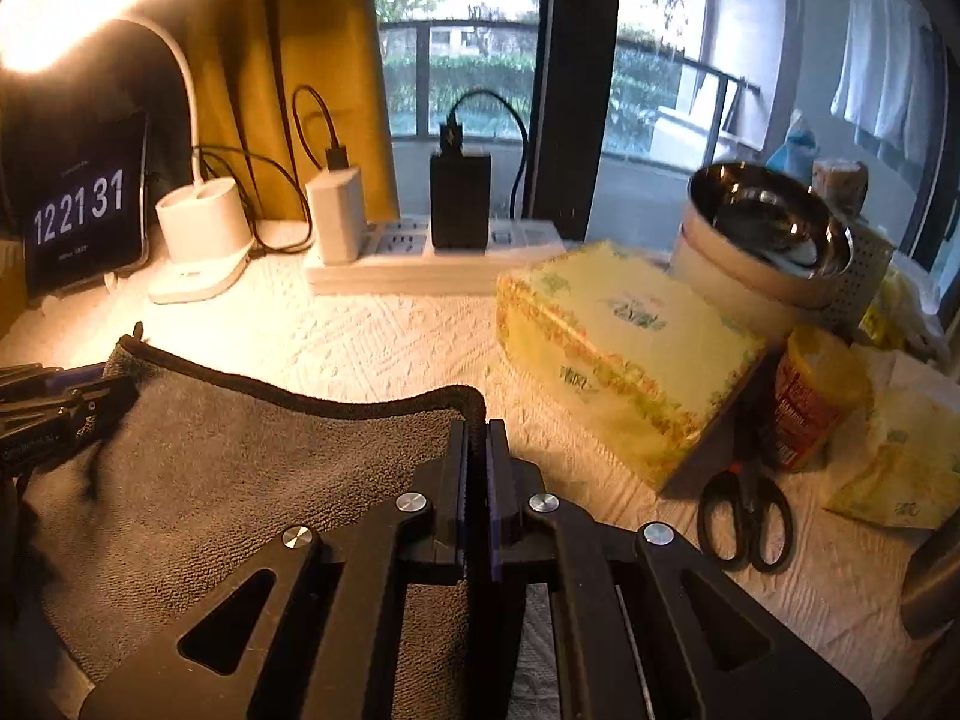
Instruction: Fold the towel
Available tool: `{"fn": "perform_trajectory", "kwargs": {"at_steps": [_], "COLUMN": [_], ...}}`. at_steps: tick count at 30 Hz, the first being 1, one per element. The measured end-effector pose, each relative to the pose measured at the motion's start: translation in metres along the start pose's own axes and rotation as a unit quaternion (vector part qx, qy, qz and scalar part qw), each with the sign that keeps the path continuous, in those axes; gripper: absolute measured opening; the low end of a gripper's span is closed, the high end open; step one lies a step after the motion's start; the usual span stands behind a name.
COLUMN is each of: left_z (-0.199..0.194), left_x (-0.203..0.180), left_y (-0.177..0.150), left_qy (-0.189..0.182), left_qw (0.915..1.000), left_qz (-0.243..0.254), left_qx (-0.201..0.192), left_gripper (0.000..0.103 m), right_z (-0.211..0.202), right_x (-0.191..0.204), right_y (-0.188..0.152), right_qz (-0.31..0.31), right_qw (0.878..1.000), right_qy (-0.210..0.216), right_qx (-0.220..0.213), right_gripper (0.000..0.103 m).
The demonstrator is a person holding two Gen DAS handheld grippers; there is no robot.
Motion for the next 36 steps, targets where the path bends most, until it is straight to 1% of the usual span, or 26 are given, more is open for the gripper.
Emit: {"fn": "perform_trajectory", "kwargs": {"at_steps": [2,4,5,6,7,9,11,14,16,18,27,32,36], "left_z": [0.002,0.000,-0.001,-0.002,-0.002,-0.002,-0.005,-0.009,-0.010,-0.011,-0.025,-0.037,-0.047], "left_x": [0.000,0.001,0.001,0.001,0.001,-0.002,-0.005,-0.006,-0.003,0.000,0.003,0.004,0.004], "left_y": [-0.002,-0.004,-0.003,-0.004,-0.005,-0.008,-0.009,-0.010,-0.010,-0.011,-0.012,-0.011,-0.010], "left_qy": [0.001,-0.005,-0.007,-0.008,-0.007,-0.012,-0.018,-0.016,-0.011,-0.011,0.000,0.006,0.019], "left_qw": [0.9999,0.9998,0.9997,0.9997,0.9997,0.9995,0.9994,0.9995,0.9996,0.9995,0.9996,0.9998,0.9998], "left_qz": [0.000,-0.012,-0.014,-0.014,-0.012,-0.008,-0.002,-0.002,-0.005,-0.012,-0.012,-0.011,-0.006], "left_qx": [0.011,0.017,0.017,0.018,0.020,0.028,0.029,0.027,0.027,0.029,0.027,0.018,0.003], "left_gripper": [0.036,0.040,0.048,0.053,0.055,0.072,0.078,0.079,0.079,0.080,0.080,0.080,0.080], "right_z": [0.004,0.008,0.009,0.011,0.012,0.012,0.011,0.010,0.010,0.012,0.003,-0.005,-0.015], "right_x": [-0.003,-0.006,-0.006,-0.007,-0.009,-0.011,-0.011,-0.012,-0.014,-0.013,-0.017,-0.019,-0.020], "right_y": [-0.002,-0.005,-0.006,-0.007,-0.009,-0.009,-0.009,-0.010,-0.011,-0.015,-0.023,-0.025,-0.027], "right_qz": [0.009,0.019,0.023,0.026,0.031,0.035,0.034,0.034,0.036,0.034,0.041,0.041,0.042], "right_qw": [1.000,0.999,0.999,0.999,0.999,0.999,0.999,0.998,0.998,0.997,0.996,0.996,0.997], "right_qy": [0.004,0.009,0.011,0.011,0.011,0.008,0.005,-0.001,-0.004,-0.004,-0.007,-0.008,-0.010], "right_qx": [0.011,0.023,0.028,0.033,0.039,0.041,0.043,0.046,0.051,0.064,0.078,0.076,0.072], "right_gripper": [0.005,0.006,0.006,0.008,0.009,0.011,0.013,0.022,0.031,0.035,0.036,0.037,0.037]}}
Point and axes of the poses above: each gripper's, at about its wrist camera, not at the fingertips, and z roughly the way its jaws point, x to its left, y to its top, the point moved 9 cm from there along z, roughly the way its jaws point, and after that the axes turned 3 degrees about y, right-handed, at the moved point
